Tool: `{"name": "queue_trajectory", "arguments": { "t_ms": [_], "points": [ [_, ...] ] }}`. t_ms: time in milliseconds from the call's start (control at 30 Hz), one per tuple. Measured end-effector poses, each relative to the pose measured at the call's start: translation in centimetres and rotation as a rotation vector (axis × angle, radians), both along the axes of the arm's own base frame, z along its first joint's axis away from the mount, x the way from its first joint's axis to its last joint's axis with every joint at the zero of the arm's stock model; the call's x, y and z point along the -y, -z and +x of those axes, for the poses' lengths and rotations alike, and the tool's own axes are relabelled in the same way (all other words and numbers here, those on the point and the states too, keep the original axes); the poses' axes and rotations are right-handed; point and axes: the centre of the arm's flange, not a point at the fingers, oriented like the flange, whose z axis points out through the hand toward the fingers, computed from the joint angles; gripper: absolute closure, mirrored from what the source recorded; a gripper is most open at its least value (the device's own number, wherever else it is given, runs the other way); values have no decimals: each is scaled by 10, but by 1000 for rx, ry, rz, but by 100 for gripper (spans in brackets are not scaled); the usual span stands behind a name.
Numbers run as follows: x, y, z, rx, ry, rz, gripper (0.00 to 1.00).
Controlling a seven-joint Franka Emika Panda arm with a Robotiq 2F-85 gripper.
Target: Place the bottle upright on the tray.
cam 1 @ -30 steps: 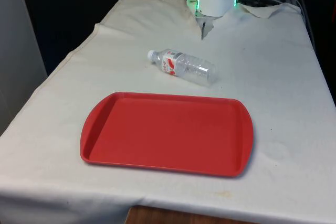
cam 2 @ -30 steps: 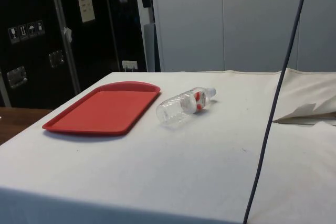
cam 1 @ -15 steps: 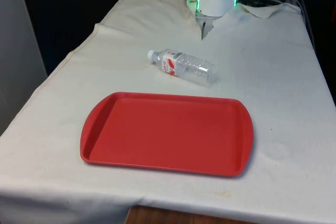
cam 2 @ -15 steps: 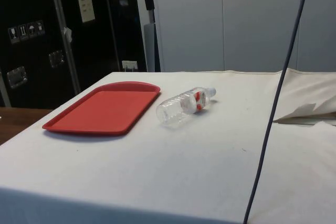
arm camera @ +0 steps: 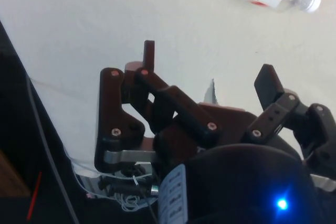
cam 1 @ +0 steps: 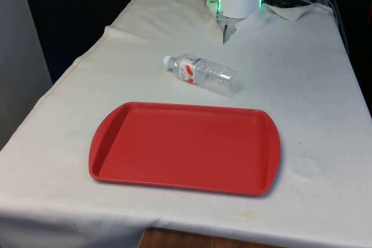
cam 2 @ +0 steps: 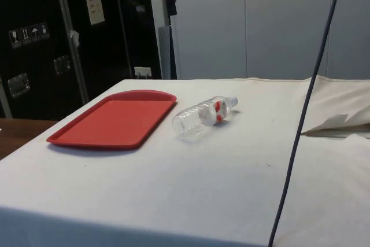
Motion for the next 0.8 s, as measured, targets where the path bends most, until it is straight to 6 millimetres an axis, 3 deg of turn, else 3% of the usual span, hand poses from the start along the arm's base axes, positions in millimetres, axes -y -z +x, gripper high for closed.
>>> {"name": "queue_trajectory", "arguments": {
  "t_ms": [800],
  "points": [
    [3,13,-30,34,50,15,0]
  ]
}}
